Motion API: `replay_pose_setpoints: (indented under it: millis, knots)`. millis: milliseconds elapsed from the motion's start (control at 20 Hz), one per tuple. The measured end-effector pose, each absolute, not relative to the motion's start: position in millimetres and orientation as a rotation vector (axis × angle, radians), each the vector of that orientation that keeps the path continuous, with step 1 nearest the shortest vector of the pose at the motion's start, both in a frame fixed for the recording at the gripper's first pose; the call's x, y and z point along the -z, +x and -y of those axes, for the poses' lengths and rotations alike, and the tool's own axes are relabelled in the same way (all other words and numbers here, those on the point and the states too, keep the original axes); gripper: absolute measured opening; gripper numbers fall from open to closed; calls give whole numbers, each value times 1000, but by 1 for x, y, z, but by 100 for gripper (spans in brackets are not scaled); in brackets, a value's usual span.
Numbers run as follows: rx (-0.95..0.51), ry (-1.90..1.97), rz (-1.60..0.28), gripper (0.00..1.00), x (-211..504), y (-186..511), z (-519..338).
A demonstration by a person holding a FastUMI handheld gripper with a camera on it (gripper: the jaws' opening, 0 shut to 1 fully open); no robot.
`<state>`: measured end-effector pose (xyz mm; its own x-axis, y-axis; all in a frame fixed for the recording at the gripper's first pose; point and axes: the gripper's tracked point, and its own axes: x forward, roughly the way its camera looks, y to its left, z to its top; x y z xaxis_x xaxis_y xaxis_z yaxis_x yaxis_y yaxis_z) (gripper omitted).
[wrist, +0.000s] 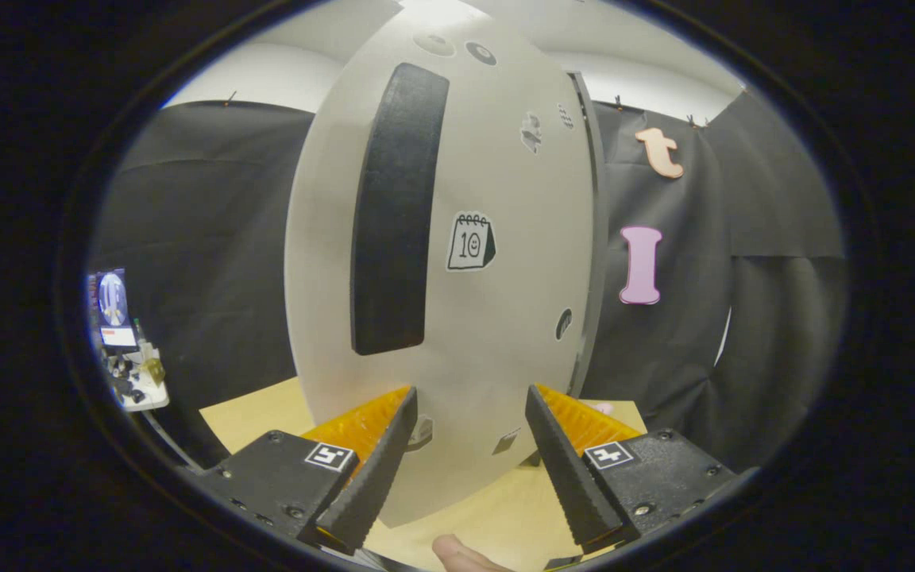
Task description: Open the shoe cabinet door, grab the shoes and put them into the shoe cabinet, then close the shoe cabinet door.
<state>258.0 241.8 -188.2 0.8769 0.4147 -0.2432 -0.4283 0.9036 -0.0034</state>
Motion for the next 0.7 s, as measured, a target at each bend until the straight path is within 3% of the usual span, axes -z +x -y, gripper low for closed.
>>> replay_pose_setpoints:
  millis: [150, 350, 700]
  knots:
    - [-364, -40, -219, 91, 190, 270, -258]
    - [-144, -30, -217, 97, 204, 279, -253]
    - [-92, -25, -254, 98, 230, 257, -244]
